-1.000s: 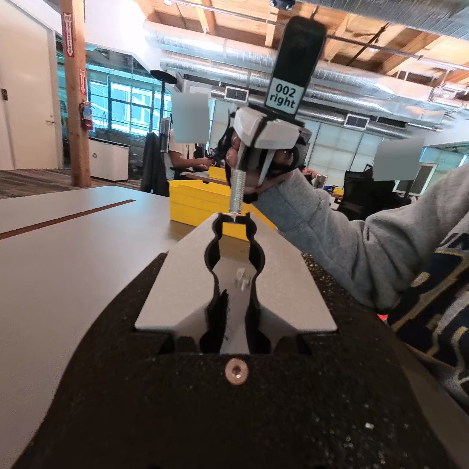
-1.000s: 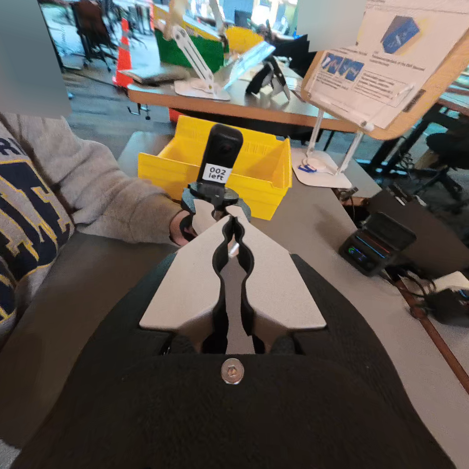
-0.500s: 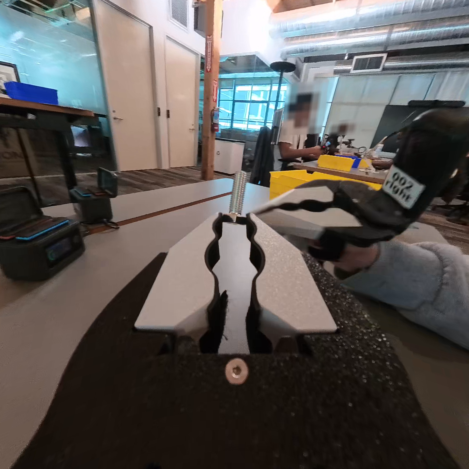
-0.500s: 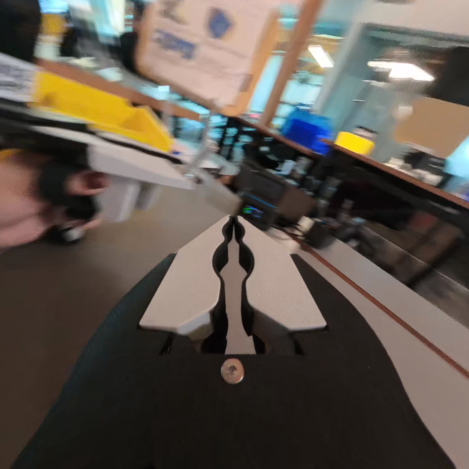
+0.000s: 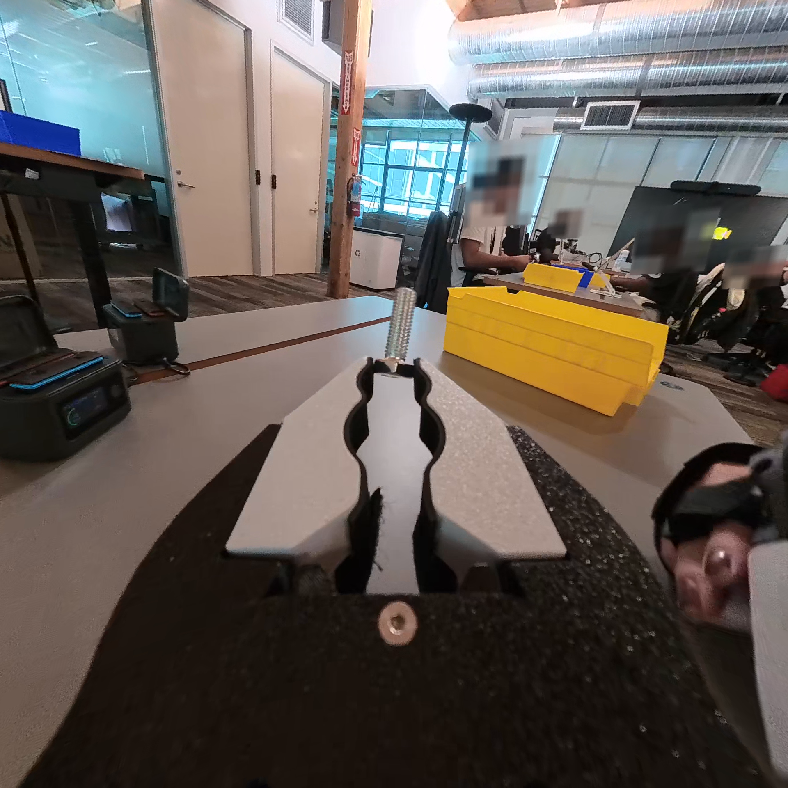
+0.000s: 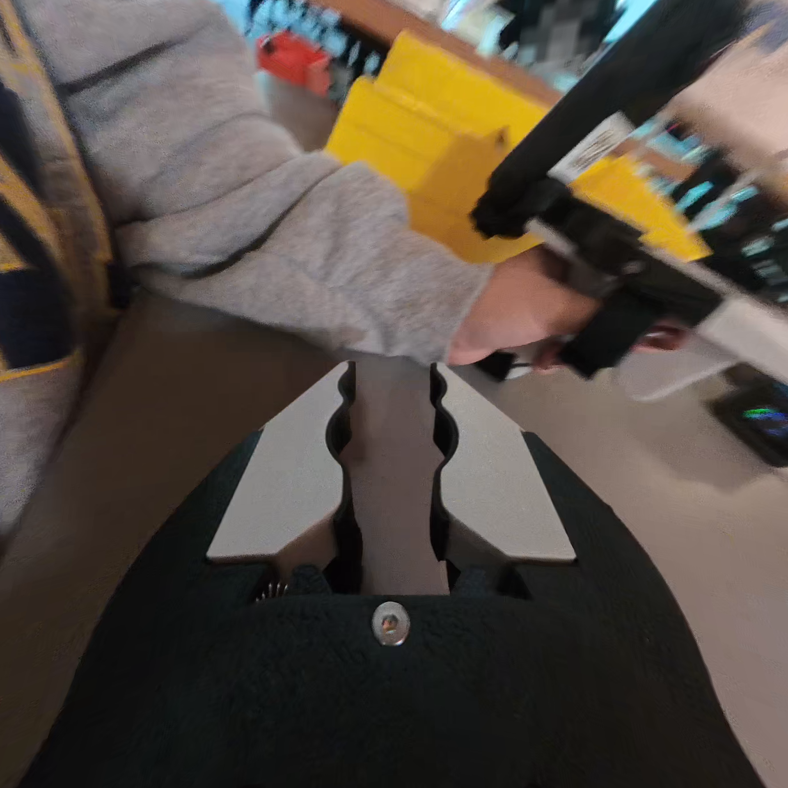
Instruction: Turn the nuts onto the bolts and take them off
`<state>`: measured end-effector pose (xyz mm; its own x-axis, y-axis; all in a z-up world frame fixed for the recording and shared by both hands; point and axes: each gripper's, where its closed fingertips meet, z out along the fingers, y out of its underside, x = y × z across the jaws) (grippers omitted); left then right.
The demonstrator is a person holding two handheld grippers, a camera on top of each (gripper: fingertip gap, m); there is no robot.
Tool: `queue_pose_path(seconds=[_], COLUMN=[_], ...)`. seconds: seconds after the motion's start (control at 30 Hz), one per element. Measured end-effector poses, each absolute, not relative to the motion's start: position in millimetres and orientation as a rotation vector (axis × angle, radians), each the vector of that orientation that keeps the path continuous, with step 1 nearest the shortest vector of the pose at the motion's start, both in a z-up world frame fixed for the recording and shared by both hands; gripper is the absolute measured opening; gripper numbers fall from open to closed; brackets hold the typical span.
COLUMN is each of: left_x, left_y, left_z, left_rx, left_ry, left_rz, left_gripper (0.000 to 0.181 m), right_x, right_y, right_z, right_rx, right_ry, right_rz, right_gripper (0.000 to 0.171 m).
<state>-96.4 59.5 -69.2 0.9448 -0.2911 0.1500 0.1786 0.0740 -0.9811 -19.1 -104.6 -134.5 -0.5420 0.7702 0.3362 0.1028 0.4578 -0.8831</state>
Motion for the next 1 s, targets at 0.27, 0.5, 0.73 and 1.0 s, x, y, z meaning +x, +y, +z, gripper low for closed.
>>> queue_pose_path(seconds=[0.27,0.5,0.73,1.0], left_x=[-96,-98,-99,-82], left_y=[59,57,58,52], left_z=[-70,-68,-68,-58], left_rx=[-1.456,-1.447,-1.451,-1.435], left_ry=[0.088,0.063,0.055,0.154], left_rz=[-0.415,-0.444,-0.441,-0.343], left_gripper=[0.016,0.016,0.016,0.015], right_x=[-17,-14,-14,-16], right_y=[-89,-74,-58,-49], right_z=[-106,-91,-83,-82], right_rx=[-0.600,-0.623,-0.608,-0.619], right_ry=[-1.656,-1.523,-1.414,-1.378], right_rz=[1.027,1.047,0.916,0.865], right_gripper=[0.025,0.024,0.019,0.017])
